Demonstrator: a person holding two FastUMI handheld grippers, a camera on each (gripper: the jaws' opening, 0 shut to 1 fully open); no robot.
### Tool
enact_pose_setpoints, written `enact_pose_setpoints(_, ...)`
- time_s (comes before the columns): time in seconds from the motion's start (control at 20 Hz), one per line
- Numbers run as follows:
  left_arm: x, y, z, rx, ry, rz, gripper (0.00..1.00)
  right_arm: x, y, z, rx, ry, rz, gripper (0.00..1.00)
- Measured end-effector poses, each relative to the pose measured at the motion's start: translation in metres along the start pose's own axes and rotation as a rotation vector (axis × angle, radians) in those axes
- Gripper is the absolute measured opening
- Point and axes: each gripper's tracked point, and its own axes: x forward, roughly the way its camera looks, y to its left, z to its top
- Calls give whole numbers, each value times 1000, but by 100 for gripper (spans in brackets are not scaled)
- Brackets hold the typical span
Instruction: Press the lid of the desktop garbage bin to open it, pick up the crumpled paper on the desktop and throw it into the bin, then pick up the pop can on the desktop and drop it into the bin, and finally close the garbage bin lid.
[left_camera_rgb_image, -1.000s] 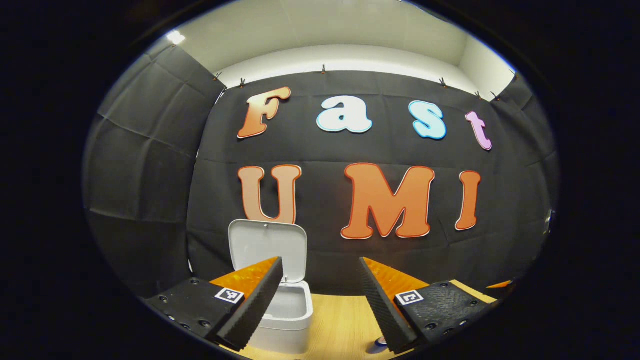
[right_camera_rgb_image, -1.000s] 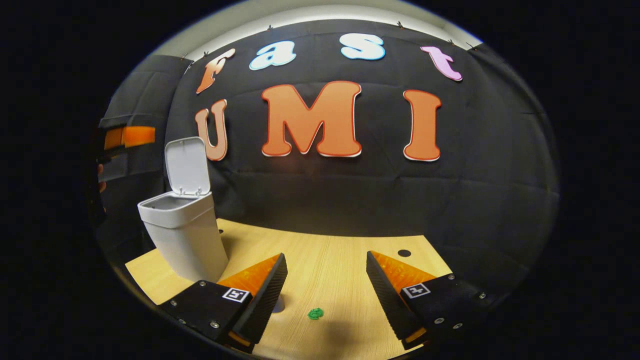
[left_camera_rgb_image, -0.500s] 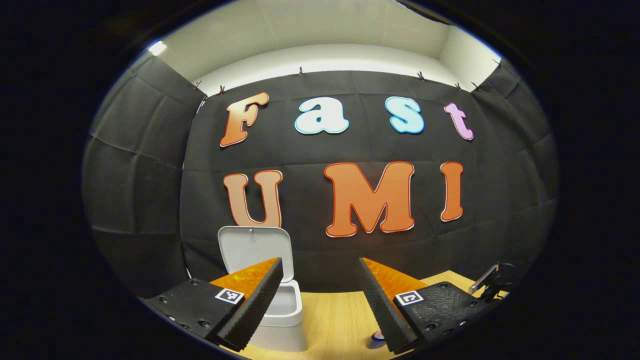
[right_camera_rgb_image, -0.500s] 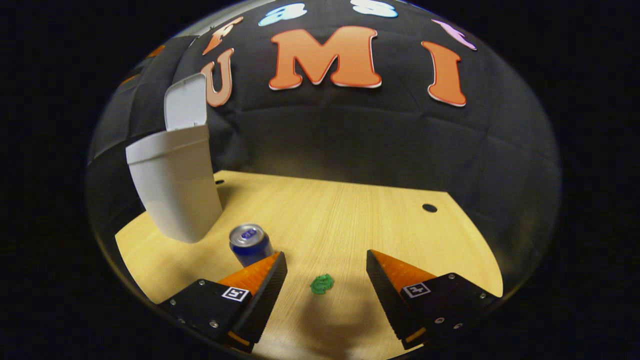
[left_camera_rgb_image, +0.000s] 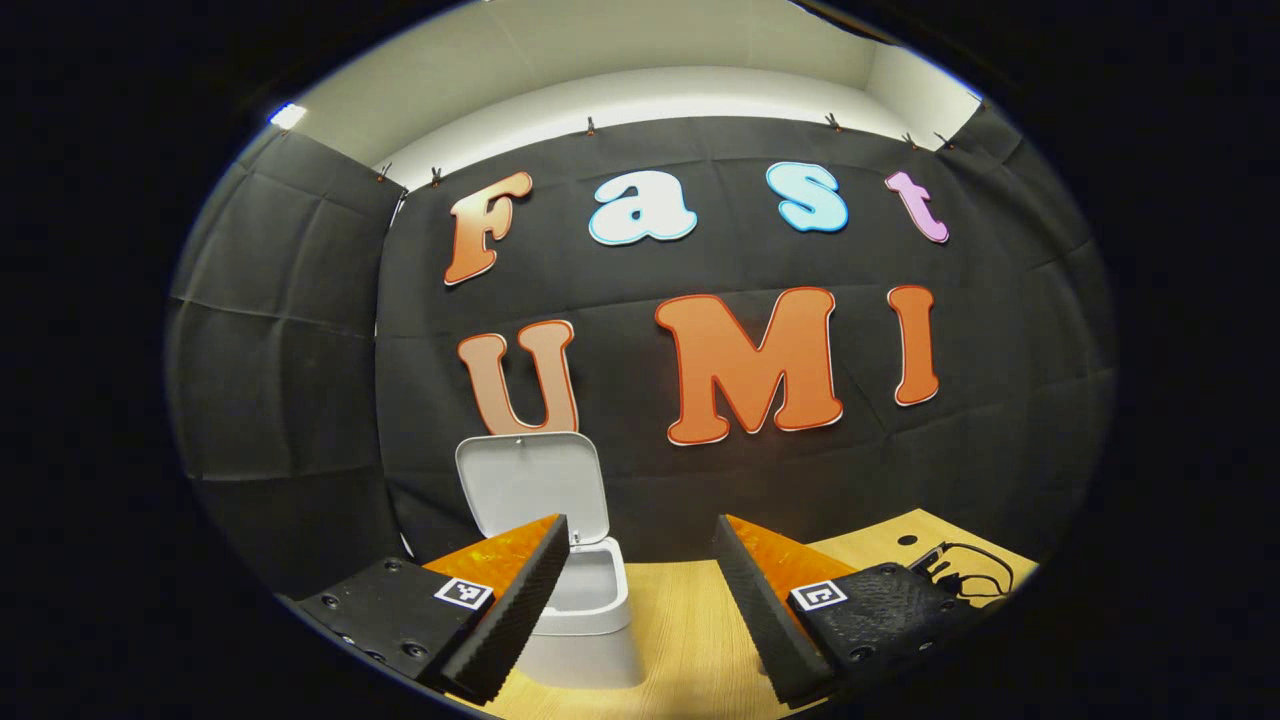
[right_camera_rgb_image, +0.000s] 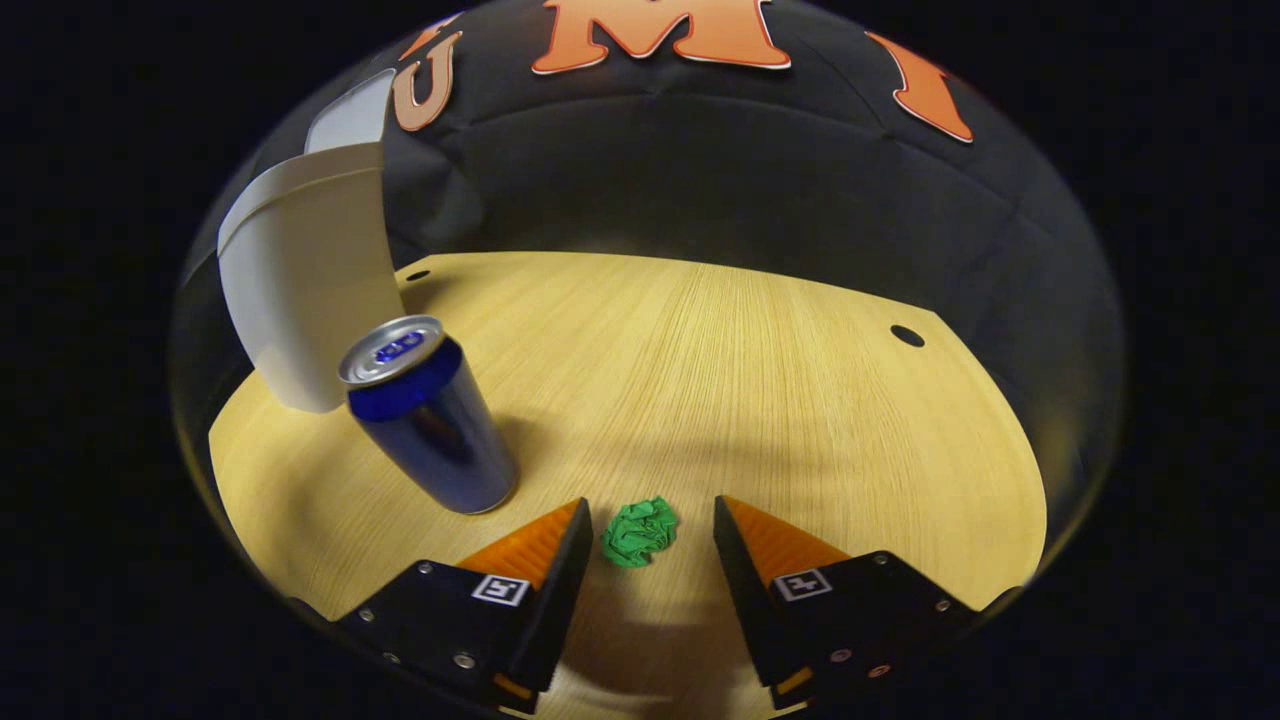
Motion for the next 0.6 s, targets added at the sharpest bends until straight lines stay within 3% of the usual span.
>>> enact_pose_setpoints(0.05, 1, 1, -3, -1, 7, 3, 92, 2, 3, -6, 8, 16, 8, 63)
enact_pose_setpoints(0.1, 2, 1, -3, -3, 10, 3, 92, 3, 6, -5, 10, 12, 8, 58)
enact_pose_setpoints(0.15, 3, 1, -4, -4, 12, 1, 93, 4, 6, -6, 2, 11, 5, 42)
enact_pose_setpoints(0.2, 6, -1, -4, -6, 14, -4, 93, 4, 4, -7, -9, 10, -2, 43)
enact_pose_setpoints(0.25, 8, -2, -7, -8, 17, -12, 93, 1, 3, -9, -14, 18, -6, 34)
enact_pose_setpoints(0.45, 14, -8, -7, -21, 12, -42, 93, -7, 0, -1, 4, 5, -9, 18)
enact_pose_setpoints(0.6, 16, -9, -10, -43, 14, -59, 94, -25, -6, 23, 12, -59, -15, 13)
